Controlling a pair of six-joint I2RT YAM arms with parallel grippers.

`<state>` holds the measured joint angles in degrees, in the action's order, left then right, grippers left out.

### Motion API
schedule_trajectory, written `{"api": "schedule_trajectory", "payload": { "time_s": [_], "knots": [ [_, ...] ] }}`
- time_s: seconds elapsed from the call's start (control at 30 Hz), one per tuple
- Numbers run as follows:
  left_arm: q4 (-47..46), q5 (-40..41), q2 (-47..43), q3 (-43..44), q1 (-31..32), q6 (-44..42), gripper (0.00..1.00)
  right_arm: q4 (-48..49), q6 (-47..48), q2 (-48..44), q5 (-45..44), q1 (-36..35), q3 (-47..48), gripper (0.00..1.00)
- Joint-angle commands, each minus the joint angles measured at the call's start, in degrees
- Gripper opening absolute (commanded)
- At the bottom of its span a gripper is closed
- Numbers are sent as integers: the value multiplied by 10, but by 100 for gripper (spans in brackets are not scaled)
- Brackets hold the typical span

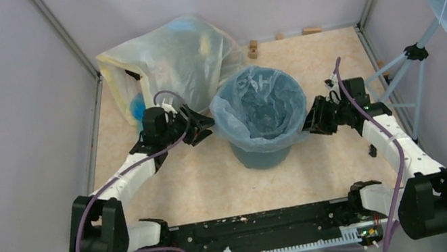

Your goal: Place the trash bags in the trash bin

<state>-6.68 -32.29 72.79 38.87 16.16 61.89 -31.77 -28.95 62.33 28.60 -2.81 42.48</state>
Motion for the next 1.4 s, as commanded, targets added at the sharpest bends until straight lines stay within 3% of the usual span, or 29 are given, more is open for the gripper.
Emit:
{"api": "schedule_trajectory", "payload": {
  "time_s": [0.0, 0.23, 0.3, 0.37, 0.87, 1.03, 1.13, 1.27, 1.37],
  "knots": [
    [-43, -19, 34, 27, 10, 4, 58, 17, 5, -3, 13, 4, 11, 36],
    [-81, -38, 82, 11, 14, 6, 23, 40, 3, 20, 27, 4, 7, 30],
    [-82, -29, 85, 7, 14, -3, 11, 49, 0, 26, 31, 4, 3, 19],
    [-66, -15, 89, 6, 14, -23, 0, 60, -3, 33, 30, 4, -6, 0],
    [11, -17, 177, 5, 16, -138, 0, 73, 24, 91, -10, 5, -30, 0],
    [60, 2, 130, 18, 16, -156, 0, 1, 31, 31, -75, 4, 26, 33],
    [91, 12, 93, 21, 16, -160, 0, -67, 46, -6, -153, 4, 87, 43],
    [110, 16, 62, 18, 16, -160, 0, -131, 71, -45, -223, 4, 181, 47],
    [100, 23, 45, 0, 16, -160, 0, -163, 95, -47, -260, -31, 279, 40]
  ]
}}
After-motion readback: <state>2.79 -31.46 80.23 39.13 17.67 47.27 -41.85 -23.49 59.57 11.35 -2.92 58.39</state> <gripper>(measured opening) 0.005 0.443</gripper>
